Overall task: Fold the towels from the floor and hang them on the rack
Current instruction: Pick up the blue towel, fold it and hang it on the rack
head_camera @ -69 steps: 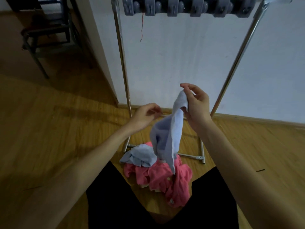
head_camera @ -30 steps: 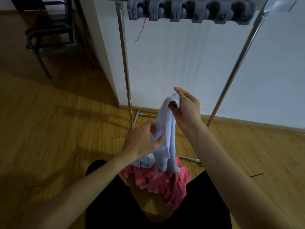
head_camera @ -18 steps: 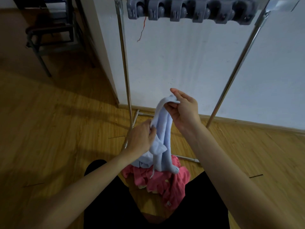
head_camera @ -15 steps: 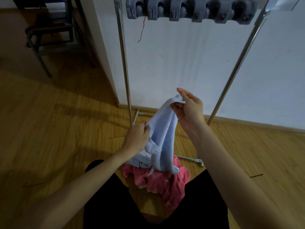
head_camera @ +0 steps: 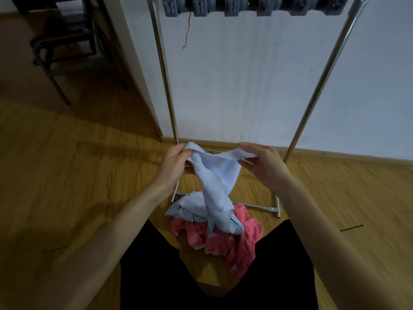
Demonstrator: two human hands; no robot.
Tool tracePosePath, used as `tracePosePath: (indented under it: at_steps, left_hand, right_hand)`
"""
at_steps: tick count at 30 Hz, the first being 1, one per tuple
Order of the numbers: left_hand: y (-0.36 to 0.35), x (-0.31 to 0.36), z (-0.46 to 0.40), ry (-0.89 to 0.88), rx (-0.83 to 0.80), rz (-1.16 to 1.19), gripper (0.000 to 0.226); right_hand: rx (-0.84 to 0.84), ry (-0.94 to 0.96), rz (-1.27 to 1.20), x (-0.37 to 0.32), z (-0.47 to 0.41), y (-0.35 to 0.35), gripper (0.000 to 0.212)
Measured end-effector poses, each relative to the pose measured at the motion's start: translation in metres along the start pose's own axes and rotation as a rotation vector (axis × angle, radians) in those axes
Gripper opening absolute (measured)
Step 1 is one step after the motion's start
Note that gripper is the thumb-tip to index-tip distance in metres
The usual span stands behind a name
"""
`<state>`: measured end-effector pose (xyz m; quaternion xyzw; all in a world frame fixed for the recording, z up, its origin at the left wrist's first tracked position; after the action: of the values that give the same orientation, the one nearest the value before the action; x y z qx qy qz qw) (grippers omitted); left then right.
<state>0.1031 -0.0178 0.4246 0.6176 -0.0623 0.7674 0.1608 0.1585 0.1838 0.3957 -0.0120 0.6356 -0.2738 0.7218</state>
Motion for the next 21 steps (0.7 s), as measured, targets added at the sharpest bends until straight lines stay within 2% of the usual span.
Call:
tracePosePath:
  at_steps: [2,4,8,11,13,17,21]
  left_hand:
    - [0.001,0.007,0.002,-0.007,-0.008,0.01,0.031]
    - [0.003,0.013,0.003,-0.005,-0.016,-0.007,0.027]
    - [0.01,0.024,0.001,0.022,-0.061,-0.005,0.028]
    - [0.015,0.03,0.001,0.051,-0.068,0.031,0.029]
    - [0.019,0.032,0.0,0.075,-0.049,0.054,0.028]
    - [0.025,0.036,-0.002,0.091,-0.009,0.114,0.026]
    - [0.027,0.042,-0.003,0.084,0.029,0.168,0.019]
  right_hand:
    - [-0.081,0.111,0.162,0.0,0.006,-0.005,0.019]
    - [-0.099,0.272,0.427,-0.004,0.01,-0.007,0.025]
    - [-0.059,0.574,0.804,-0.013,0.015,-0.009,0.015]
    - [0.031,0.66,0.875,-0.011,0.017,-0.002,0.006]
    - [0.075,0.749,0.918,-0.013,0.021,-0.001,0.009]
    - [0.025,1.008,1.066,-0.012,0.04,-0.018,0.019]
    - [-0.081,1.127,1.084,0.005,0.058,-0.032,0.018]
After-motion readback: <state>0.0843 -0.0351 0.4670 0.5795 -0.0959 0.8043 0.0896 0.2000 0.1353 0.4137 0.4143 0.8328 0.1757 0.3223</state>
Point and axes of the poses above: each hand's wrist, its own z-axis away from the middle knuckle, its own y-axis out of the back of the hand, x = y × z, the point moved 7 cm from there along -z, towards the middle knuckle, and after that the axes turned 7 degrees about y, right-handed, at the moved point
